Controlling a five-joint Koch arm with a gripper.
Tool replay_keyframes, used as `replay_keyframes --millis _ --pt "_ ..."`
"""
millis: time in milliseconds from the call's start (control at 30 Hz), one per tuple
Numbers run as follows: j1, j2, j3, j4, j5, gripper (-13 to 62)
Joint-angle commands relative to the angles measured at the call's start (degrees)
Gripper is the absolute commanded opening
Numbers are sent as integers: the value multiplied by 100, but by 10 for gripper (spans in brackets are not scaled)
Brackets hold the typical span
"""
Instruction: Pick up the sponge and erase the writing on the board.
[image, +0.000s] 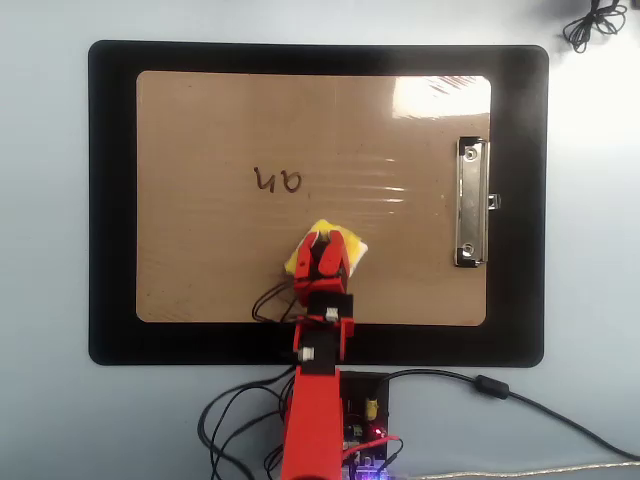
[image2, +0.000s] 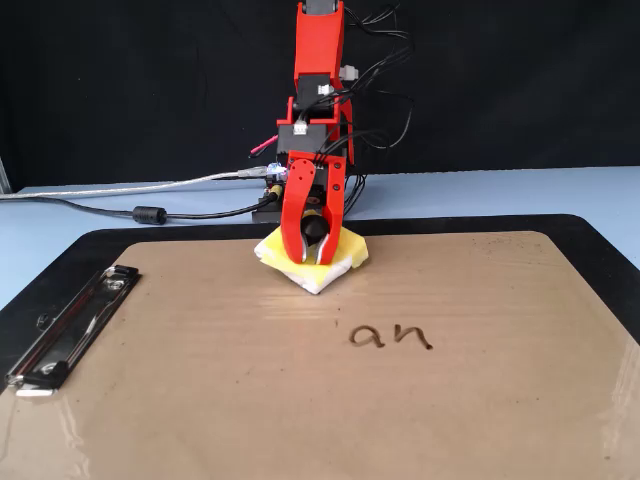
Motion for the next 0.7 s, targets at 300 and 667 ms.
replay_keyframes --millis 300,667 --pt "-316 -35 -501 176 -439 -80" --pt "-650 -3111 -2698 -747 -615 -79"
